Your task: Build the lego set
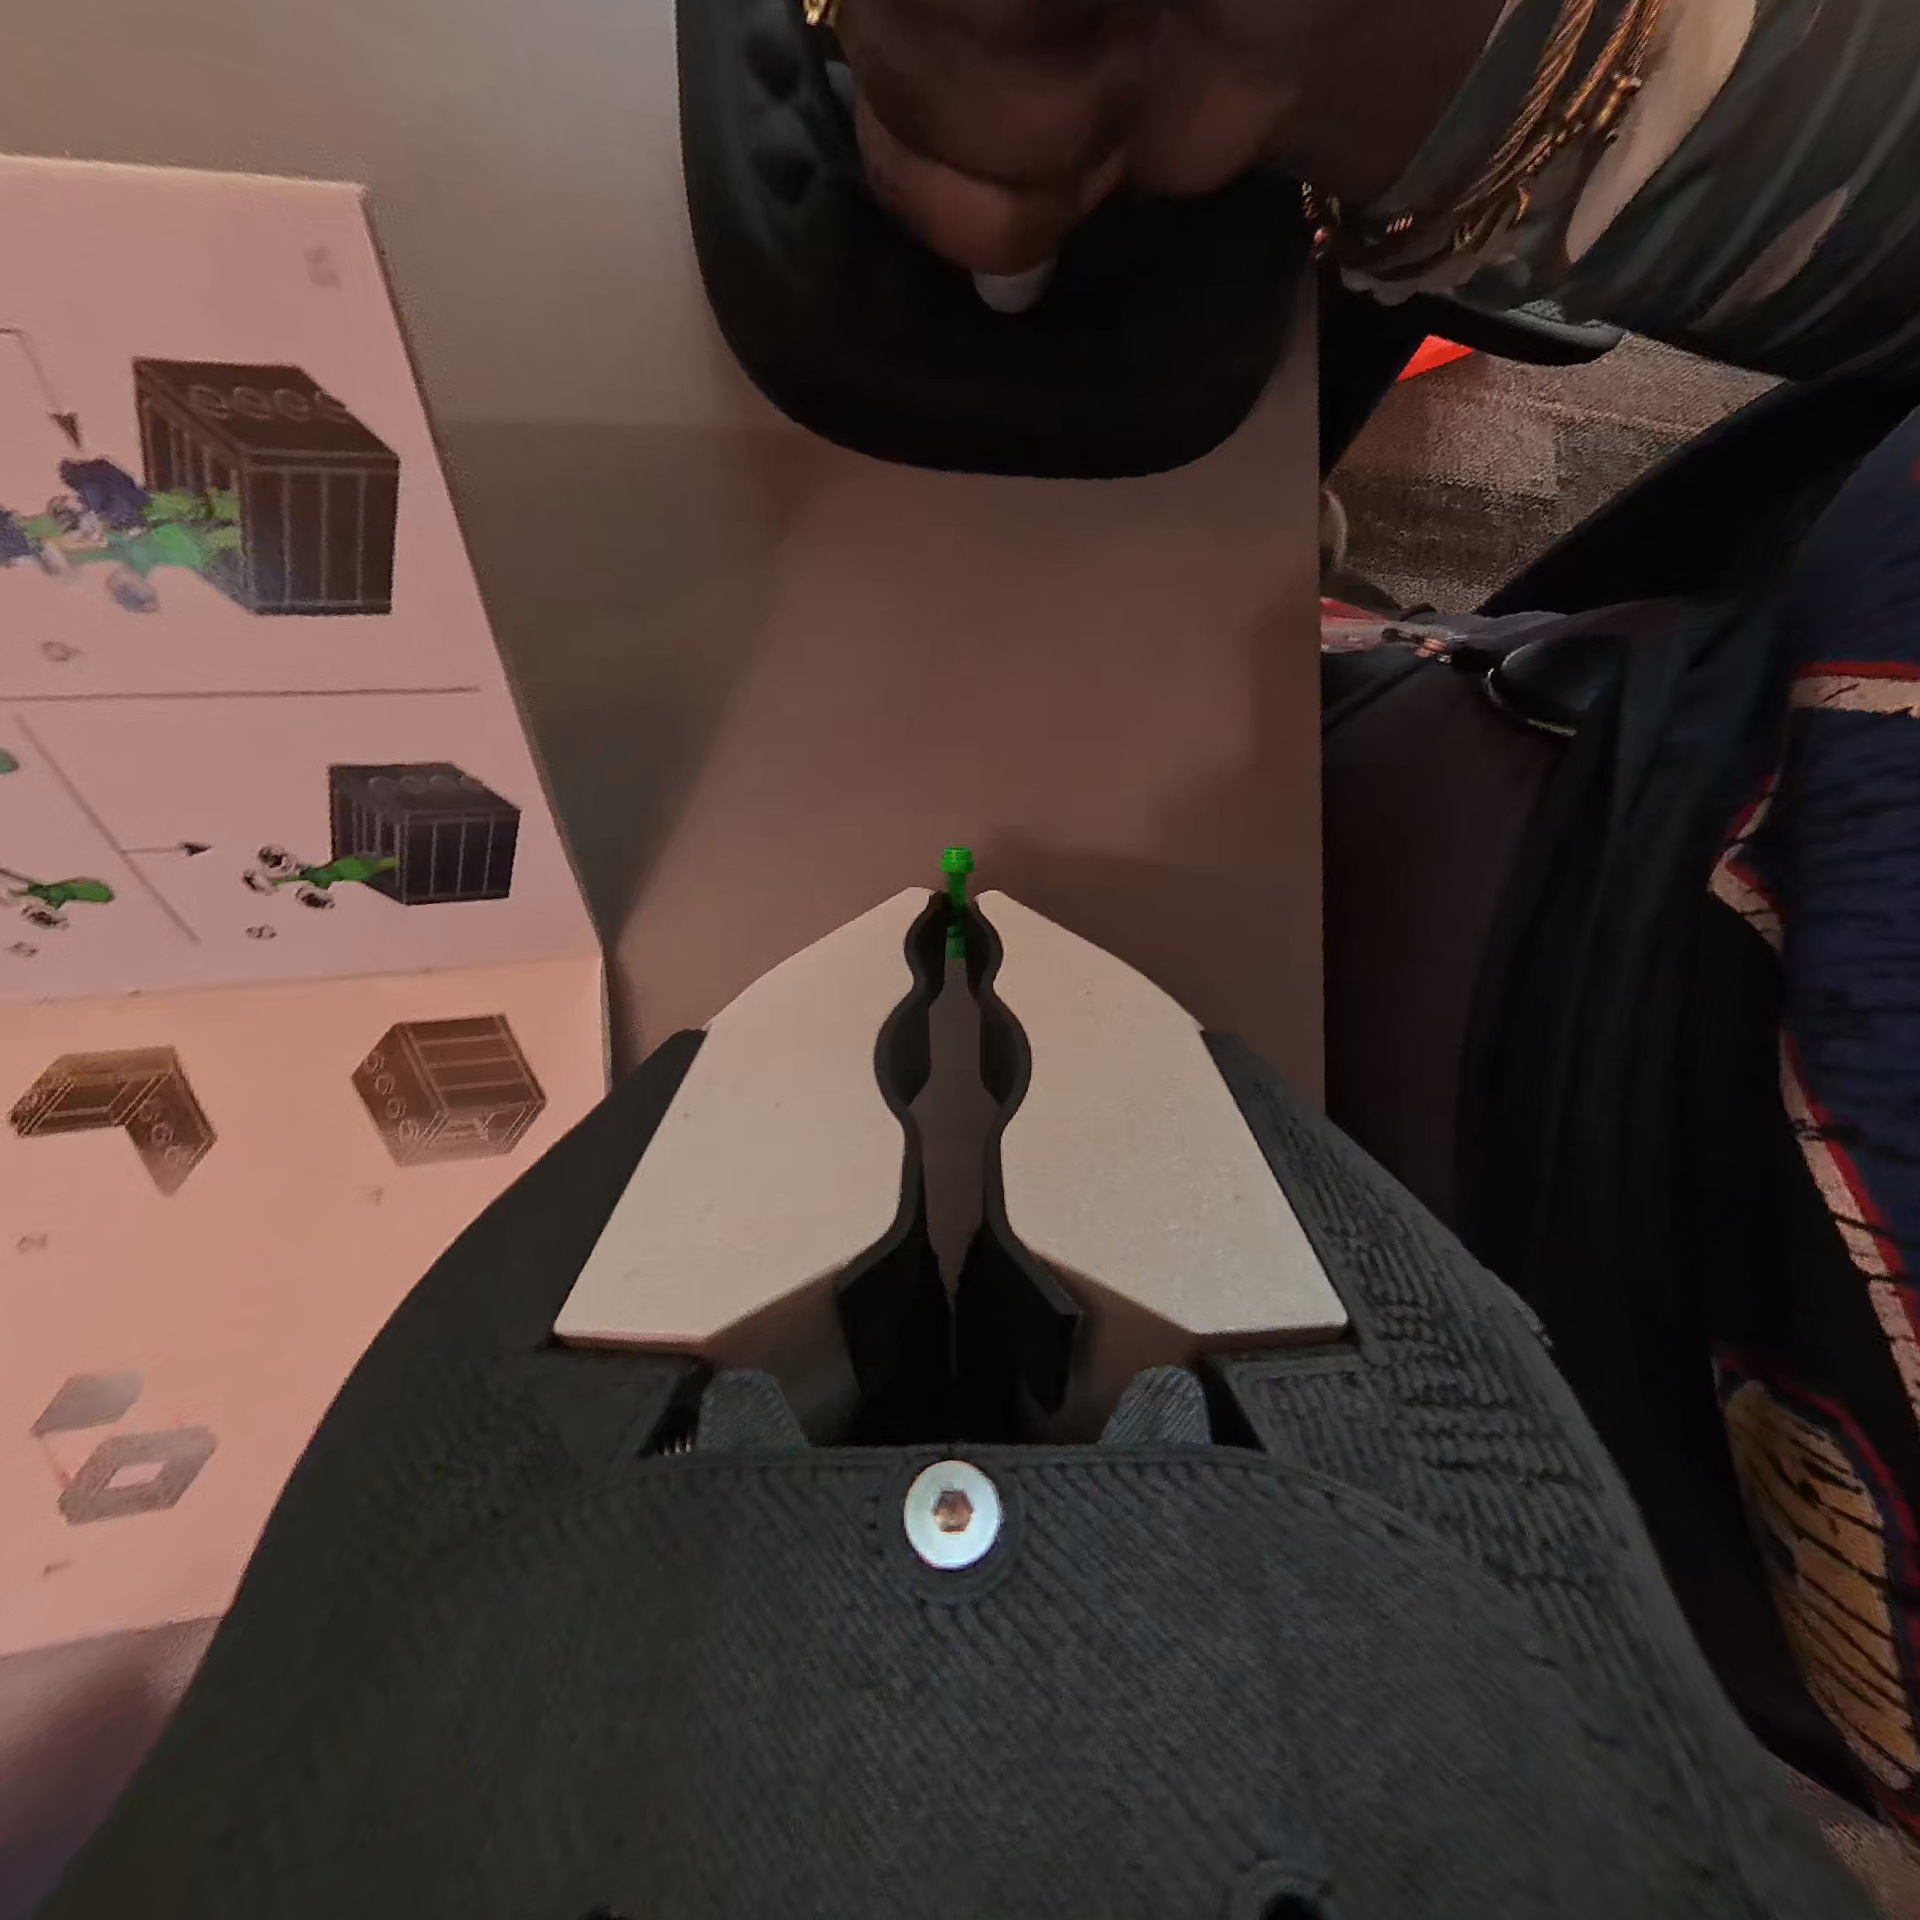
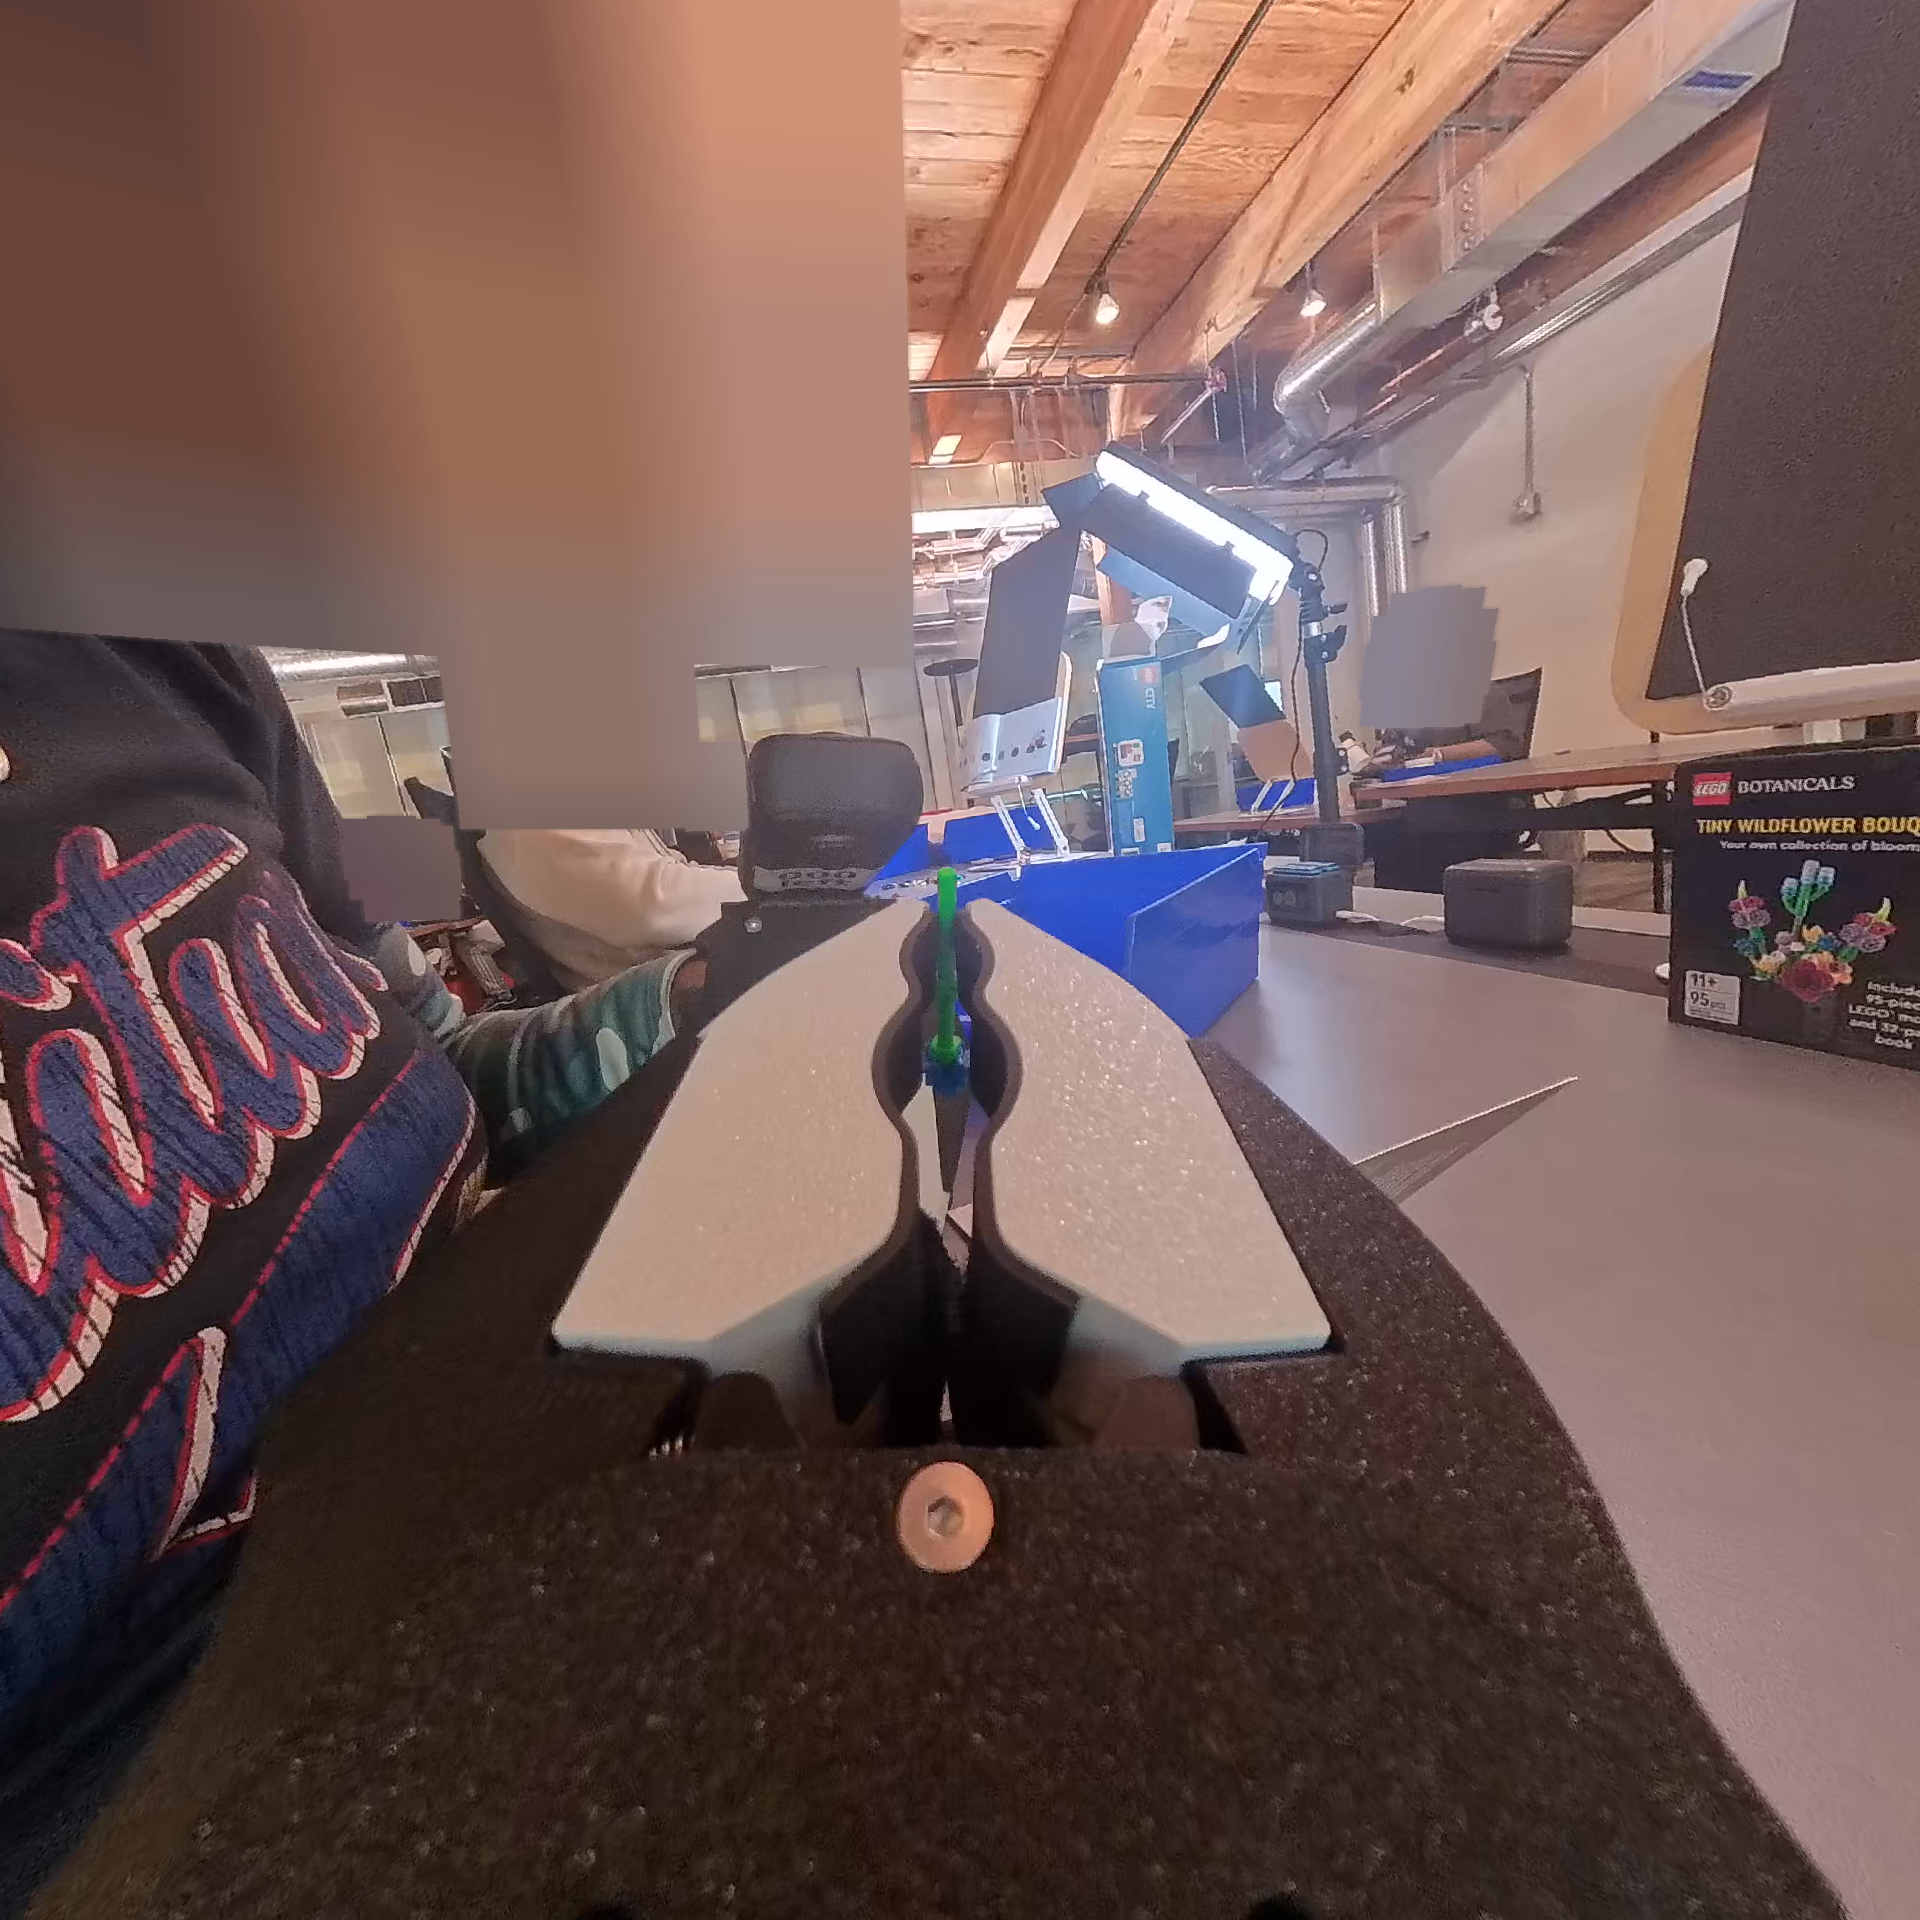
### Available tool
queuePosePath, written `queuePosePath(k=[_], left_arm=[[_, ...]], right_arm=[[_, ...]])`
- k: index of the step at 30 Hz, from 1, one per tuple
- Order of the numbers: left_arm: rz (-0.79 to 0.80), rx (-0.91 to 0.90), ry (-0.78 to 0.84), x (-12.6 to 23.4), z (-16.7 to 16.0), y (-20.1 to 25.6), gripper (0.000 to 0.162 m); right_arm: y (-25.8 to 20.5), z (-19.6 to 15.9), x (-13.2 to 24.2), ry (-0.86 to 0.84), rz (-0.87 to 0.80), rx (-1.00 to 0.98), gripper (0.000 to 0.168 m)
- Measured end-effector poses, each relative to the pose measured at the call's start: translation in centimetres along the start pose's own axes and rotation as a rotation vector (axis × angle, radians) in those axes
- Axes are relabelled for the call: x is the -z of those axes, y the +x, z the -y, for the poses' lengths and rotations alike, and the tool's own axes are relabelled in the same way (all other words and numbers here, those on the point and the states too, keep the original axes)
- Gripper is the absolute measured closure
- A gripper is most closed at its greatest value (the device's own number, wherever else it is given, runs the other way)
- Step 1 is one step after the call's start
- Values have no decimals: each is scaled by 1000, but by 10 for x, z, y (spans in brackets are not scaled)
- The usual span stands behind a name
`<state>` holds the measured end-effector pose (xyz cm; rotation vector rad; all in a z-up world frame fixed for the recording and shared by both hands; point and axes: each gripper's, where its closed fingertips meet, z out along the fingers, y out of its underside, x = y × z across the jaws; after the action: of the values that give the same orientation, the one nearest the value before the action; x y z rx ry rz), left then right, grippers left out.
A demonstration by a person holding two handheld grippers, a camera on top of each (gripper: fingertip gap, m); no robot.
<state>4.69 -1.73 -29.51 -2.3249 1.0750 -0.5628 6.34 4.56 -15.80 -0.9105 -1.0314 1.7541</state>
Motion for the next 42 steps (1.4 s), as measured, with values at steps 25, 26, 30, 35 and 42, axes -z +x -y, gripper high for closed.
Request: queuePosePath(k=[25, 26, 30, 35, 42], left_arm=[[200, -75, 766, 73, 109, -24, 137], [210, -81, 765, 72, 111, -24, 139], [245, -119, 732, 69, 110, -27, 156], [249, -112, 721, 70, 105, -30, 156], [251, -133, 691, 68, 100, -29, 156]], right_arm=[[6, -7, -25, -81, -47, -81, 165], [5, -8, -26, -81, -42, -87, 165], [3, -10, -28, -89, -40, -93, 165], [6, -3, -23, -69, -53, -90, 160], [2, -9, -29, -128, -36, -45, 162]])
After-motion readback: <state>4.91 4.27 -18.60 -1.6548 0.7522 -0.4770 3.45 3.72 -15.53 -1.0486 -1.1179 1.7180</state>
